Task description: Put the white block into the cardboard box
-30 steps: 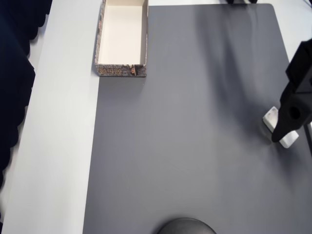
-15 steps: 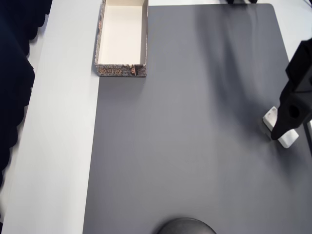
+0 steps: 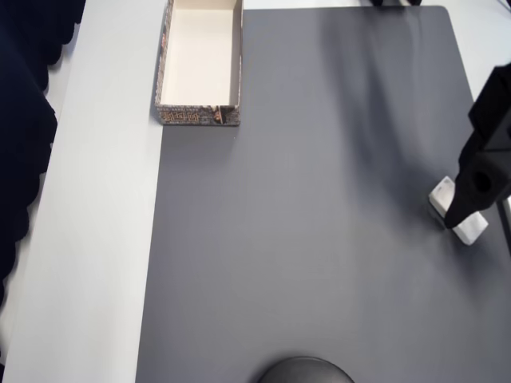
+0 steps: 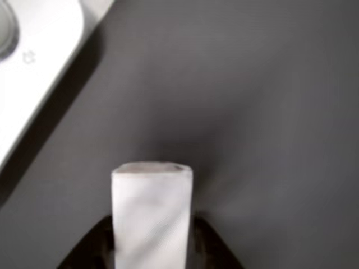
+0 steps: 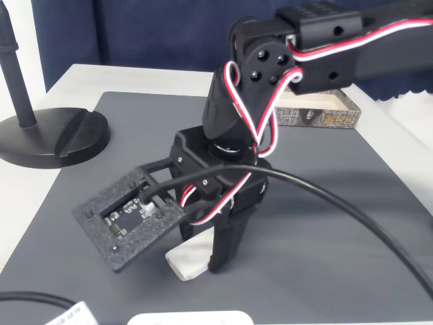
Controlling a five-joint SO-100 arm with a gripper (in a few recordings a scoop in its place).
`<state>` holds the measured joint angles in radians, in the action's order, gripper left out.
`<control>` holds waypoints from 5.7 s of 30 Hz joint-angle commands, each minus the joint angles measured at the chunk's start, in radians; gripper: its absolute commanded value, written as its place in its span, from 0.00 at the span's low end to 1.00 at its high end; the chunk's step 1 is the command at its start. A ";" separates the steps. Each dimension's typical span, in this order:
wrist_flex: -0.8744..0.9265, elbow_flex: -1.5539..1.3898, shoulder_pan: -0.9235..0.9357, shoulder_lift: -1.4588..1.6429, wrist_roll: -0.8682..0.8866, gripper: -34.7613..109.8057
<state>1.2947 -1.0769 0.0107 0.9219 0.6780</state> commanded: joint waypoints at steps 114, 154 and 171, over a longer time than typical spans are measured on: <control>0.279 -0.210 0.899 0.672 0.302 0.23; 0.298 0.351 1.238 0.133 0.486 0.23; 0.324 0.571 1.241 -0.071 0.517 0.23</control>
<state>1.6076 -0.5844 1.2456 0.8437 1.1781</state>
